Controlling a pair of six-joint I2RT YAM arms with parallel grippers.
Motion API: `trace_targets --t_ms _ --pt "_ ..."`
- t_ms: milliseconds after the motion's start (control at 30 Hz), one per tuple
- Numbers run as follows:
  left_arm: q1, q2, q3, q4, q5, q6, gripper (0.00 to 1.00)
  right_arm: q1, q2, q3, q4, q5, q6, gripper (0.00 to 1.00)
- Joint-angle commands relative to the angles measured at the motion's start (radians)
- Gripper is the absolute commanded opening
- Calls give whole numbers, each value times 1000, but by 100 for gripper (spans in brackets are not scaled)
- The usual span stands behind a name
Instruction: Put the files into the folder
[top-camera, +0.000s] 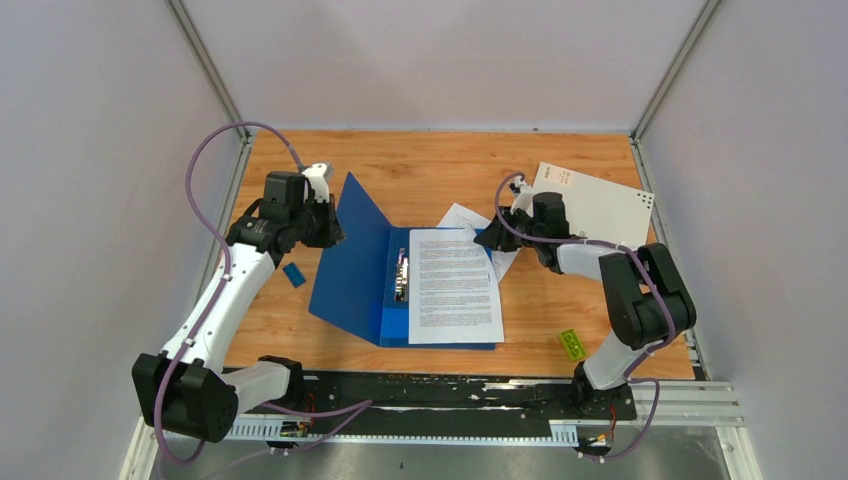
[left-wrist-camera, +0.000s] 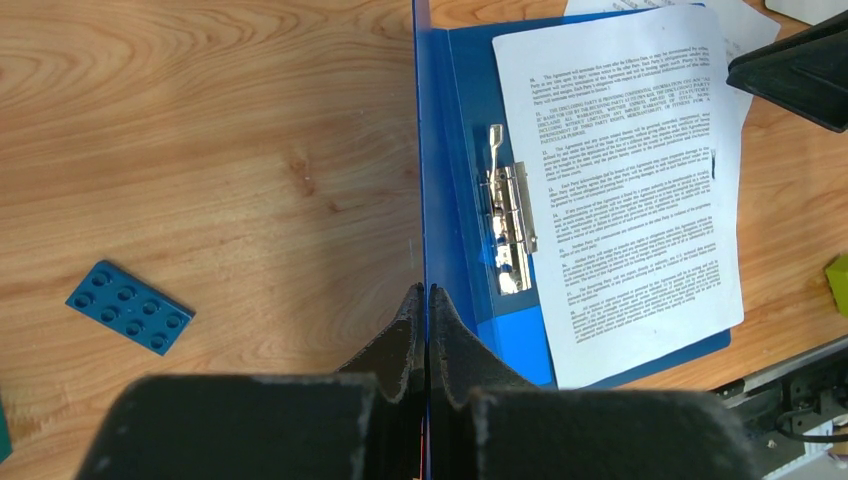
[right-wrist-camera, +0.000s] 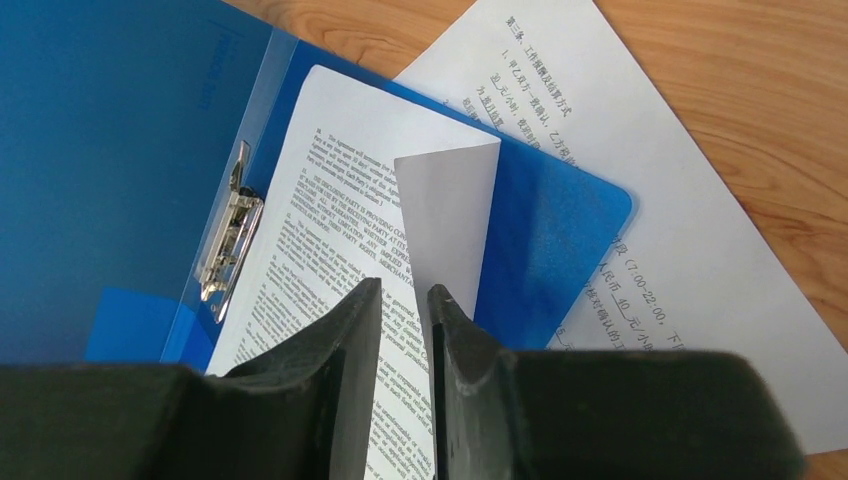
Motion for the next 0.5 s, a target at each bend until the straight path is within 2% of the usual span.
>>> trace_targets --t_ms 0,133,300,467 --pt "-7 -20 -7 4 13 -6 0 -1 25 58 -15 -35 -28 30" --pt "-7 -24 -7 1 12 -2 0 -1 53 88 -69 -9 -52 38" --pt "-7 -28 -9 1 13 -4 0 -1 77 133 -171 54 -113 44" --pt "-7 -29 -9 1 14 -5 0 -1 92 138 -195 77 -155 47"
